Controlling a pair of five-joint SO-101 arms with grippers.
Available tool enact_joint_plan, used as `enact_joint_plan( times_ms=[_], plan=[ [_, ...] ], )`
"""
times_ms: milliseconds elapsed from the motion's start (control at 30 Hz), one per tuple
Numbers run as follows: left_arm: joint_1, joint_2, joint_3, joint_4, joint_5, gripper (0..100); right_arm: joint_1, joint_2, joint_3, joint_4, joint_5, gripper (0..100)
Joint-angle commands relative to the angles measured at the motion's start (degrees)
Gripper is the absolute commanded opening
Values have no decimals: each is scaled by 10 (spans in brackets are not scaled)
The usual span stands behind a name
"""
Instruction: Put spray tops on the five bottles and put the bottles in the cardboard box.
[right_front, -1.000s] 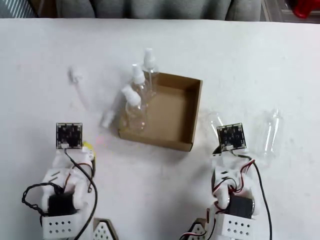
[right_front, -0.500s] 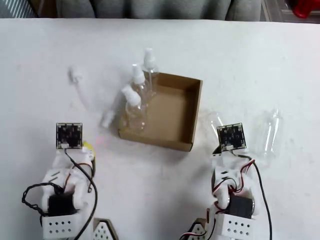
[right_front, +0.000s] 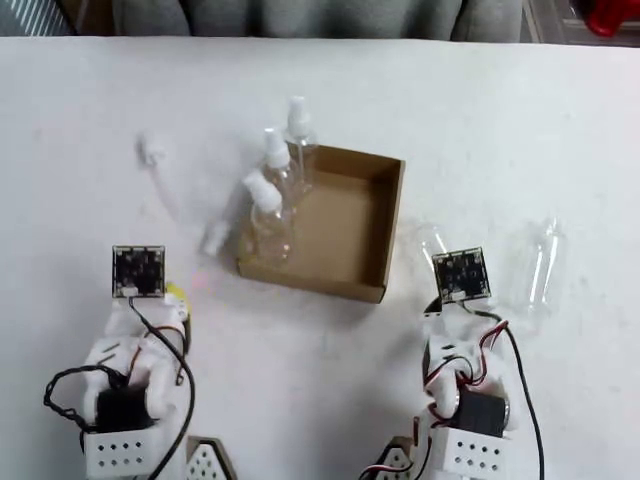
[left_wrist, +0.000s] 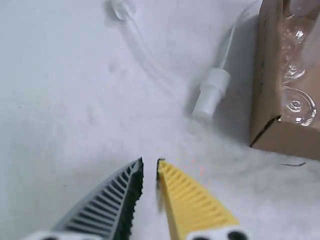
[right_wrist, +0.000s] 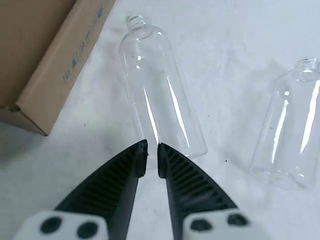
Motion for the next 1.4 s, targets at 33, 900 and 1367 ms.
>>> enact_joint_plan(
  times_ms=[33,900,1367],
  plan=[
    [-7,4,0,3,-7,57,-3,-7,5,-4,5,15],
    [-38,1,0,29,-59,57,58,-7,5,-5,5,15],
    [-39,1,0,21,-59,57,60,-7,-74,63,93,15]
  ],
)
